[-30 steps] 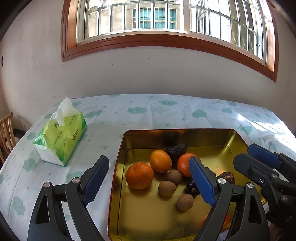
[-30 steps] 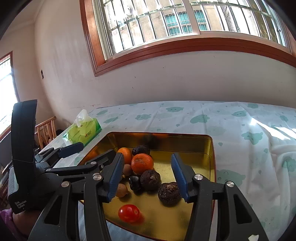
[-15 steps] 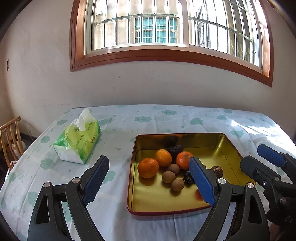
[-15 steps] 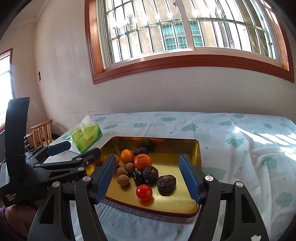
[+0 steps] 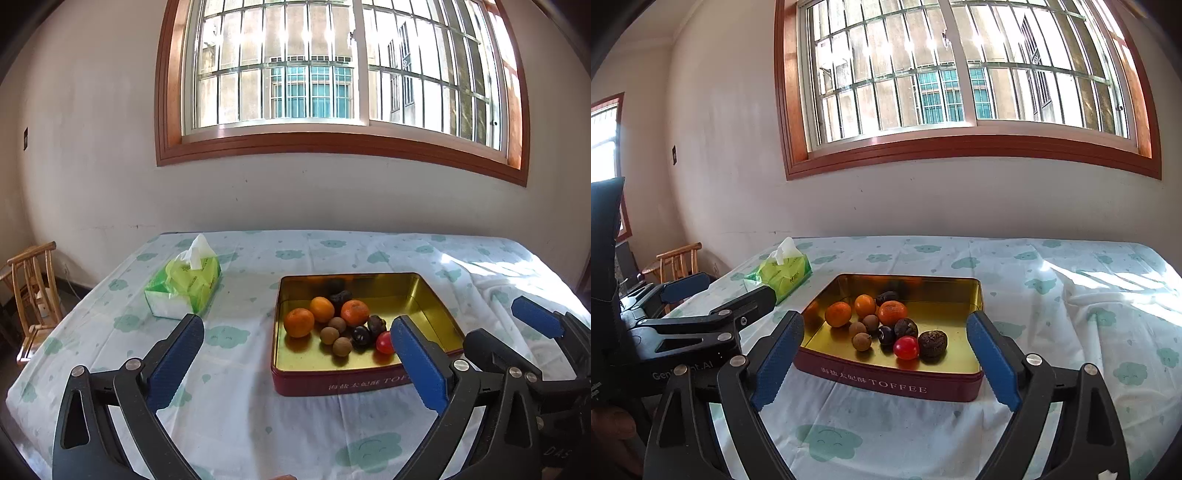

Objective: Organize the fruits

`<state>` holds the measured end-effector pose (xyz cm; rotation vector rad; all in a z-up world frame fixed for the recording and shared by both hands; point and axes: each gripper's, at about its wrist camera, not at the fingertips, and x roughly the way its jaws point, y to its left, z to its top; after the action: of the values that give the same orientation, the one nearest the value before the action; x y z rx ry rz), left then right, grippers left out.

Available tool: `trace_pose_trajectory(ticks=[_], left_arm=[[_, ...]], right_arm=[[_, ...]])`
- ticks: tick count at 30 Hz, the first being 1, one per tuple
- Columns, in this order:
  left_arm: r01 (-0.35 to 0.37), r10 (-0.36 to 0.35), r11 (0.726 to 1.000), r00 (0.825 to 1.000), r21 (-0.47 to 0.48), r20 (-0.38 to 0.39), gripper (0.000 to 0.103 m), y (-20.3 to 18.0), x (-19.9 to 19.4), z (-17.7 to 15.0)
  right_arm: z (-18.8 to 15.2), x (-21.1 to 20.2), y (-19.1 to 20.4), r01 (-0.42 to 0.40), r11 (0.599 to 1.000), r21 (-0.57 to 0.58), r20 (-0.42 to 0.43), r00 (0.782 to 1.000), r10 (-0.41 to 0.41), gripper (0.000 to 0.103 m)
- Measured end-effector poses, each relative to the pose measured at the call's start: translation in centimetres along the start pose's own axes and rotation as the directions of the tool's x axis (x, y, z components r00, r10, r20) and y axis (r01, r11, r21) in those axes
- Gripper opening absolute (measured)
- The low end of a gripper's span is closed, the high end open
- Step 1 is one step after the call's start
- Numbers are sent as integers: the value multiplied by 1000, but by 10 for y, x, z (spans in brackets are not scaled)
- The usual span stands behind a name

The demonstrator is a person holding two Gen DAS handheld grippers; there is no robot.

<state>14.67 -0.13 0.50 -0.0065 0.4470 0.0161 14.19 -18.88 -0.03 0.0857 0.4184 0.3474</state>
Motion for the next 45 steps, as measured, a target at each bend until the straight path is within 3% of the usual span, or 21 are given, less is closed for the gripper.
trace_pose_trajectory(ticks=[23, 45], left_arm=[[-35, 35, 999, 992, -3, 125, 102, 10, -95, -3], [-45, 48, 999, 980, -23, 191, 102, 17, -136, -1]], right_arm=[[-7, -72, 35, 21, 996, -85, 79, 997, -14, 96], [-1, -106, 63, 23, 989, -145, 145, 989, -2, 101]])
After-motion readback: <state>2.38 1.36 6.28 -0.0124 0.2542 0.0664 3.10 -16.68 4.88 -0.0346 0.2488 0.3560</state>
